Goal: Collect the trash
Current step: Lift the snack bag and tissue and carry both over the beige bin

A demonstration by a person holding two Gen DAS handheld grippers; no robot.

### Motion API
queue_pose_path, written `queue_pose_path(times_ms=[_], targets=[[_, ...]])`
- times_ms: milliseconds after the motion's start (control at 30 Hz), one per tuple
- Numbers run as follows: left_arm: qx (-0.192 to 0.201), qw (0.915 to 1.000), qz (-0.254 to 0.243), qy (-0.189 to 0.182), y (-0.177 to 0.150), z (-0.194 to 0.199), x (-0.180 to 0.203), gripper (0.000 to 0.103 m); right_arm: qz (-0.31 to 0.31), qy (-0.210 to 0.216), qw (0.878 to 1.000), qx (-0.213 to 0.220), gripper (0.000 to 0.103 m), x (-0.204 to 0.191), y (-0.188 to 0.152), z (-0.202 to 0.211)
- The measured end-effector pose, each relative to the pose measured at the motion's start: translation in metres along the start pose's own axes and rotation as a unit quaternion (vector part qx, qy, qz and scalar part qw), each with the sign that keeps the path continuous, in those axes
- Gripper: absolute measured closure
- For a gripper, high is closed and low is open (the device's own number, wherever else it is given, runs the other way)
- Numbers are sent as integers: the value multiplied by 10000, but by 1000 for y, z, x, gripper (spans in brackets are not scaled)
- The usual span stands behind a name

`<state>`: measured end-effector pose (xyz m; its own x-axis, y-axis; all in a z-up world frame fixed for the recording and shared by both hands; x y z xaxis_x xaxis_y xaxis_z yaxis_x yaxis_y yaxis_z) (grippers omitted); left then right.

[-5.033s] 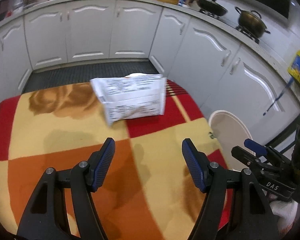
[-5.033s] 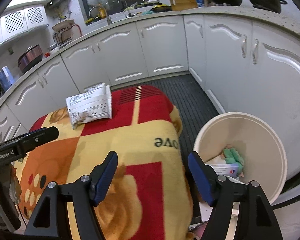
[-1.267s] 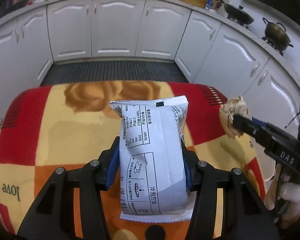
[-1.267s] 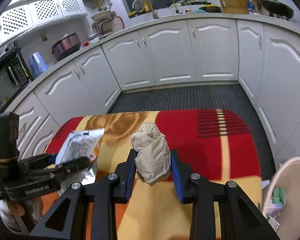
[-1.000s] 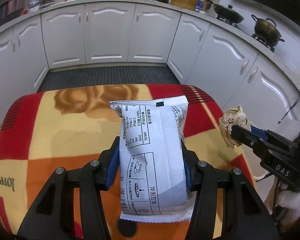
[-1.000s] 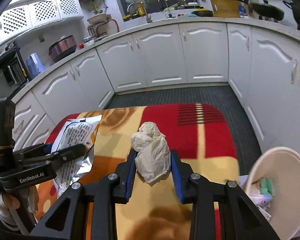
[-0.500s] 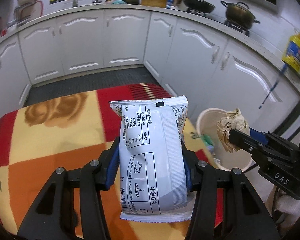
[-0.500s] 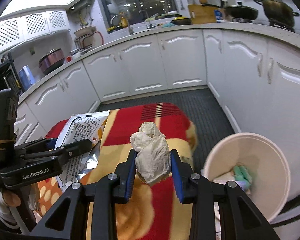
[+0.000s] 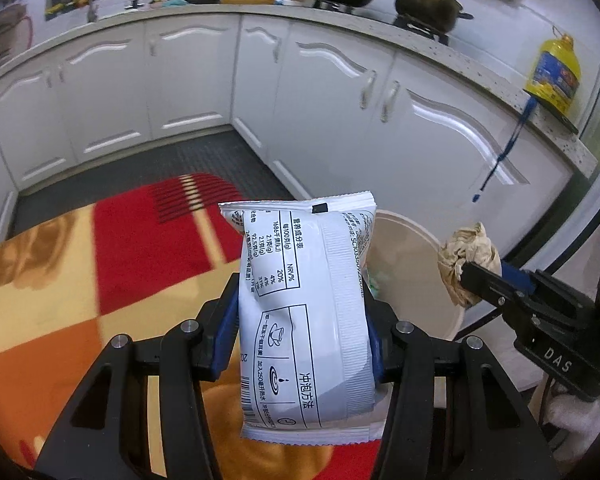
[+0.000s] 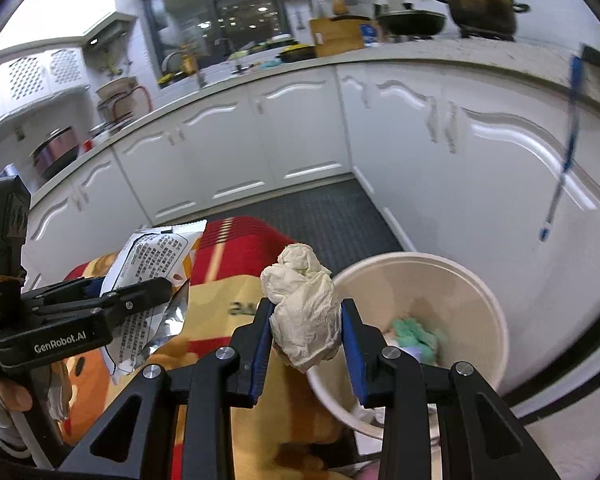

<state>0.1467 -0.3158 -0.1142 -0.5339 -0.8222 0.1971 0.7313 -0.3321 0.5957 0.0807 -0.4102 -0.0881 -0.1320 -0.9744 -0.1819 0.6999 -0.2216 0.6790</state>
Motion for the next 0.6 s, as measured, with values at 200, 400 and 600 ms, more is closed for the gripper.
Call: queue_pose_path(times_ms=[200, 400, 600], targets=[[-116, 9995, -257, -149, 13, -25, 36, 53, -320, -228, 9992, -95, 71, 42, -10, 0], [-252, 9985, -441, -180, 21, -53, 63, 53, -601, -342, 9973, -229, 71, 72, -19, -10], [-368, 9981, -455, -168, 20, -71, 68, 53, -798, -407, 9954, -342, 71, 91, -26, -22]])
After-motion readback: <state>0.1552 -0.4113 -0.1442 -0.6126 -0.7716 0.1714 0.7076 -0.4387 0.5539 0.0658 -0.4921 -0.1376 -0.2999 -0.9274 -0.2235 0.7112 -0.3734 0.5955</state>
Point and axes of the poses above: each gripper's, at about its wrist camera, not at the fingertips, and z roughly against the way its jaws point, x to its right, y to its top, the point moved 10 cm from there along -z, roughly the way its jaws point, and after that the axes turned 5 degrees about -x, right-handed, at the moved point
